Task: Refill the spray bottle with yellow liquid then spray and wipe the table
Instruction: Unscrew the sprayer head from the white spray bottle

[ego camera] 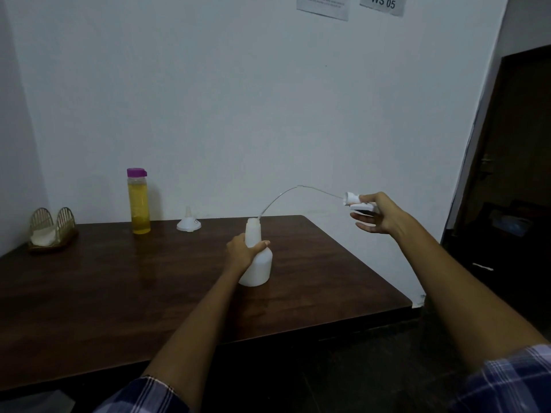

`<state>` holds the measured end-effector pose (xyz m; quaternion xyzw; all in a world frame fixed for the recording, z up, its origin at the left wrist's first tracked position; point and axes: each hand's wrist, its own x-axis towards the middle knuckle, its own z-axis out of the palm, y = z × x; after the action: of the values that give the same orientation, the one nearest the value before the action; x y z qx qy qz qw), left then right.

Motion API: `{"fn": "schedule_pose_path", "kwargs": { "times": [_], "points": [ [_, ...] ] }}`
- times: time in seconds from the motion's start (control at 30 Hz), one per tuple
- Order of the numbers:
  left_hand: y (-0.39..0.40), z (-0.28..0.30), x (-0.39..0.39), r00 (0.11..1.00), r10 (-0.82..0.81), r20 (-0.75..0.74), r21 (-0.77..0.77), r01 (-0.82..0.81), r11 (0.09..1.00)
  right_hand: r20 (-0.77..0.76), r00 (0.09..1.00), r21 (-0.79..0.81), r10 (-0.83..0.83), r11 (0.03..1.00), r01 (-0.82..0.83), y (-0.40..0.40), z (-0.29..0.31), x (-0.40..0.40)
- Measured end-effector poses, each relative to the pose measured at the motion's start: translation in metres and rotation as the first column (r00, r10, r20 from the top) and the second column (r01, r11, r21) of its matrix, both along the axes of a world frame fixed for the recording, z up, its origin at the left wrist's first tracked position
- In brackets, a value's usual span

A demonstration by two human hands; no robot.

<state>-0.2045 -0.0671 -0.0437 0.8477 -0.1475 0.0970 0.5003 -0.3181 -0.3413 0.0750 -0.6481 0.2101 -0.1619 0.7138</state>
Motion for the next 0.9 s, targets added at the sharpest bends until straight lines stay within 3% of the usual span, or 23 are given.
{"fn": "schedule_pose_path", "kwargs": {
  "times": [0.33, 0.53, 0.6, 0.7, 0.8, 0.9],
  "points": [
    [-0.001, -0.001, 0.0, 1.0, 0.003, 0.011, 0.003, -0.003, 1.0, -0.003, 1.0, 0.087, -0.027, 0.996, 0.027, -0.003, 0.002, 0.002],
    [-0.004, -0.005, 0.004, 0.999, 0.02, 0.048, -0.014, -0.019, 1.0, 0.124, 0.988, 0.122, -0.091, 0.99, 0.076, -0.013, -0.004, 0.001],
    [-0.006, -0.008, 0.005, 0.998, 0.039, 0.058, -0.009, -0.038, 0.999, 0.144, 0.979, 0.021, -0.146, 0.989, 0.144, -0.012, -0.015, 0.008],
    [-0.01, -0.008, 0.005, 0.997, 0.042, 0.06, 0.006, -0.042, 0.999, 0.138, 0.967, -0.291, -0.213, 0.925, 0.245, -0.004, -0.044, 0.02],
    [-0.015, -0.006, 0.005, 0.999, 0.012, 0.053, 0.042, -0.015, 0.999, 0.136, 0.983, -0.604, -0.126, 0.775, 0.183, 0.006, -0.084, 0.026],
    [-0.017, -0.006, 0.005, 0.999, 0.012, 0.049, 0.045, -0.014, 0.999, -0.006, 0.999, -0.832, 0.04, 0.555, -0.027, 0.009, -0.117, 0.031]
  ]
}}
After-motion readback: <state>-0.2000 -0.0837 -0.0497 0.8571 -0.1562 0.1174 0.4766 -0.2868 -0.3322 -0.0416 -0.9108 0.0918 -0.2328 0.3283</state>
